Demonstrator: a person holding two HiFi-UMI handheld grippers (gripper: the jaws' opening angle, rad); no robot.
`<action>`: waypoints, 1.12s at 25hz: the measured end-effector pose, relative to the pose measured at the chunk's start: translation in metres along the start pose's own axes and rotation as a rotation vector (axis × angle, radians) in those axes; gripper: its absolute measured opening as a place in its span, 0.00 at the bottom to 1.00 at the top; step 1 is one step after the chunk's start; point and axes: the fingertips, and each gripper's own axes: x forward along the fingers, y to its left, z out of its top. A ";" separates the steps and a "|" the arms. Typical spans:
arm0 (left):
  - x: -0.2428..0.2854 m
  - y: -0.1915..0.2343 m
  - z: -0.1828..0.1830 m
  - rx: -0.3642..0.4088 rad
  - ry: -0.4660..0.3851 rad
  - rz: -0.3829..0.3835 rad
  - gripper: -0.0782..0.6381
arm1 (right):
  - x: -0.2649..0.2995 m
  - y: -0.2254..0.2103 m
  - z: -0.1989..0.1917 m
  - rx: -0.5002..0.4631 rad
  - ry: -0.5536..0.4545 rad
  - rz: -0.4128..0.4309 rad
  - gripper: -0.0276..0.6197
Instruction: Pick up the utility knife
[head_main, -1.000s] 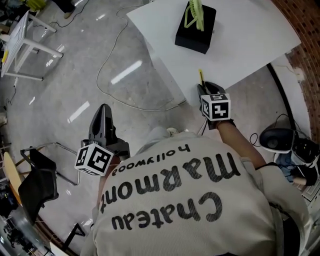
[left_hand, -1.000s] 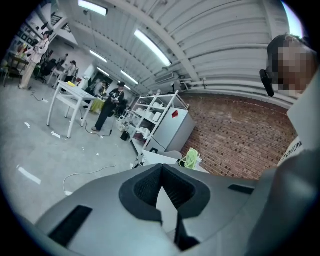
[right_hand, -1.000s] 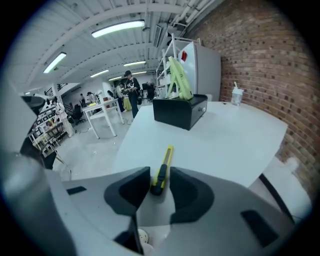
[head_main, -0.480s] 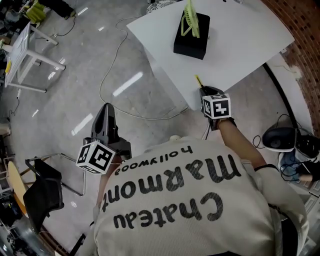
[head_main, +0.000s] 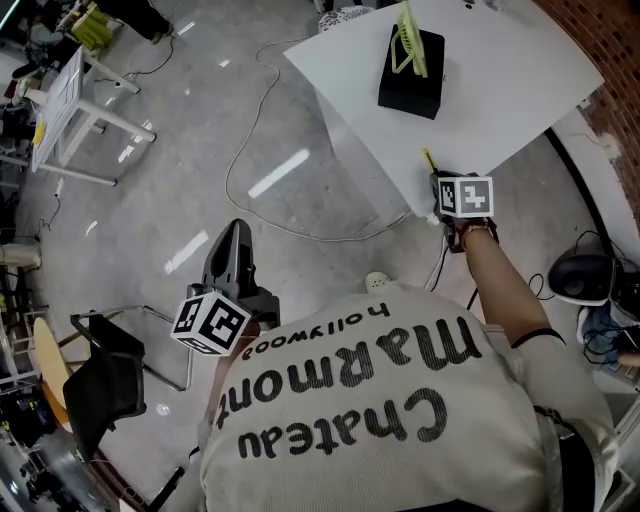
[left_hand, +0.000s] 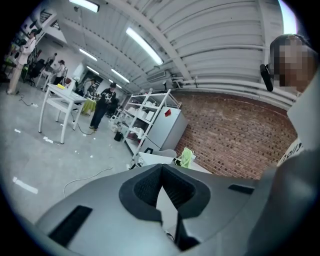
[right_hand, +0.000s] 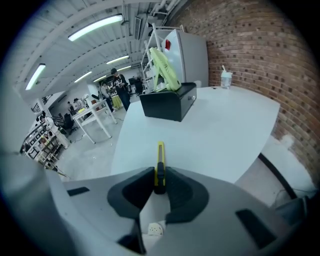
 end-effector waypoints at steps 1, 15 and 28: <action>-0.004 0.003 0.000 0.000 0.004 -0.003 0.11 | -0.001 0.002 -0.001 0.011 0.001 -0.006 0.15; -0.059 0.020 0.004 0.007 0.036 -0.080 0.11 | -0.044 0.044 -0.054 0.209 0.002 -0.033 0.15; -0.098 0.026 0.009 0.008 0.043 -0.194 0.11 | -0.087 0.141 -0.100 0.262 -0.034 0.011 0.15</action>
